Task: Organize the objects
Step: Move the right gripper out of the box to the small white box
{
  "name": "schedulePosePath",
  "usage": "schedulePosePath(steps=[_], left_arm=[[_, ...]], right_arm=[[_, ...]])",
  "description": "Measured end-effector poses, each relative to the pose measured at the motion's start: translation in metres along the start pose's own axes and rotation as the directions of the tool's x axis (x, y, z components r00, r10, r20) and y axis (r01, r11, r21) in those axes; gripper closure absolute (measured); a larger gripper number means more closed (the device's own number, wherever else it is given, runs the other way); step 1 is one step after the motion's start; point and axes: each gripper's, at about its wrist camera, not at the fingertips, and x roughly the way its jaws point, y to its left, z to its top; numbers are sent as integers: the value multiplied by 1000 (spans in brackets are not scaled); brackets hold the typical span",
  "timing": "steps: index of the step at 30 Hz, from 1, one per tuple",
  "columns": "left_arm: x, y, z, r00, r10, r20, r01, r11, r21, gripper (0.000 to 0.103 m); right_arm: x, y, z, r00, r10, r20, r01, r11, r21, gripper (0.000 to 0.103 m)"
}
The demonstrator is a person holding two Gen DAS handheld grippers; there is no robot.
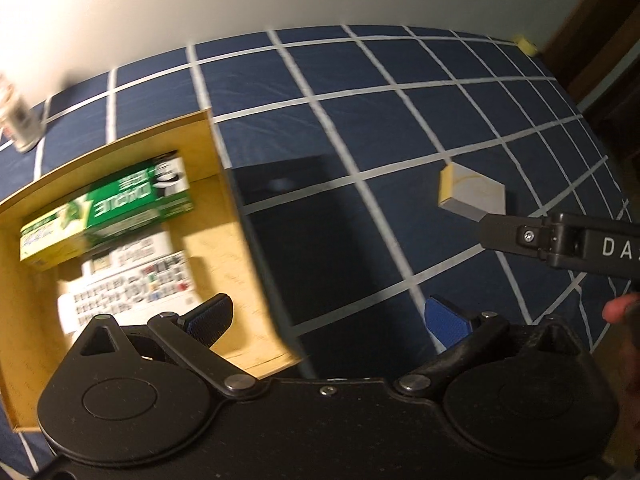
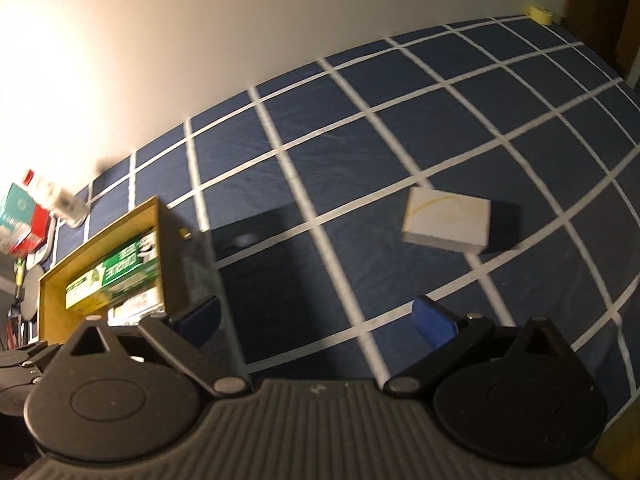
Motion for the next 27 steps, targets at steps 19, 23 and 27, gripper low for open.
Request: schedulePosePath(steps=[19, 23, 27], left_arm=[[85, -109, 66, 995, -16, -103, 28, 992, 119, 0], [103, -124, 79, 991, -26, -129, 46, 986, 157, 0], [126, -134, 92, 986, -29, -163, 59, 980, 189, 0]], right_arm=[[37, -137, 53, 999, -27, -40, 34, 984, 176, 2], [52, -157, 59, 998, -20, -56, 32, 973, 228, 1], [69, -173, 66, 997, -15, -76, 34, 965, 261, 1]])
